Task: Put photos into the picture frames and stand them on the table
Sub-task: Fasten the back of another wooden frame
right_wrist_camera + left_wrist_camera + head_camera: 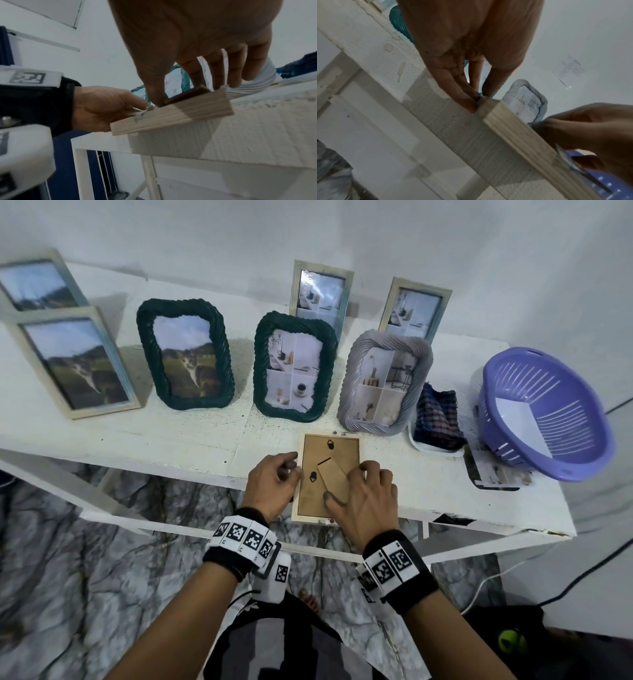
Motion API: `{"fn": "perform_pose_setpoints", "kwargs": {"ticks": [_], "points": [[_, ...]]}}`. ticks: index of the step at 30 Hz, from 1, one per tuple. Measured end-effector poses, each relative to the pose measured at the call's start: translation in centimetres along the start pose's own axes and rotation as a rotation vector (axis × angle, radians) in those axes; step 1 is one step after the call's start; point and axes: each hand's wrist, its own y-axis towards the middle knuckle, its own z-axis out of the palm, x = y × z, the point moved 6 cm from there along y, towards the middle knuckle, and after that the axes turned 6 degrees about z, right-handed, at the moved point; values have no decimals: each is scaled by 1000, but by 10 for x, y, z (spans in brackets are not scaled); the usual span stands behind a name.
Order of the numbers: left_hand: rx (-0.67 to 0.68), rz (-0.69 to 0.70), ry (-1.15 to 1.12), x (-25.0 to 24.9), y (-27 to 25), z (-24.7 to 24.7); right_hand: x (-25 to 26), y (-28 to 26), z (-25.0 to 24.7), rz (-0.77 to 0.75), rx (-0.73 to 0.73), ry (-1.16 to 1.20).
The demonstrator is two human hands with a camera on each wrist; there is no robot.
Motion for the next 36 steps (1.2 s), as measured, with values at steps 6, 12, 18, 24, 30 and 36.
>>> {"fn": "perform_pose_setpoints", "kwargs": {"ticks": [6, 12, 18, 24, 30, 36], "points": [[-21, -14, -5, 2, 0, 0, 1, -1, -8, 9, -121, 221], [-24, -25, -18, 5, 0, 0, -42, -5, -34, 134, -184, 301], [-26, -23, -29, 6, 1, 1, -101, -6, -32, 261, -53, 202], [-30, -29, -22, 8, 1, 2, -119, -1, -16, 262, -38, 114], [-41, -25, -27, 11, 3, 2, -114, 0, -12, 243, -99, 75], [-49, -21, -50, 13, 2, 2, -52, -1, -22, -79, -162, 130]]}}
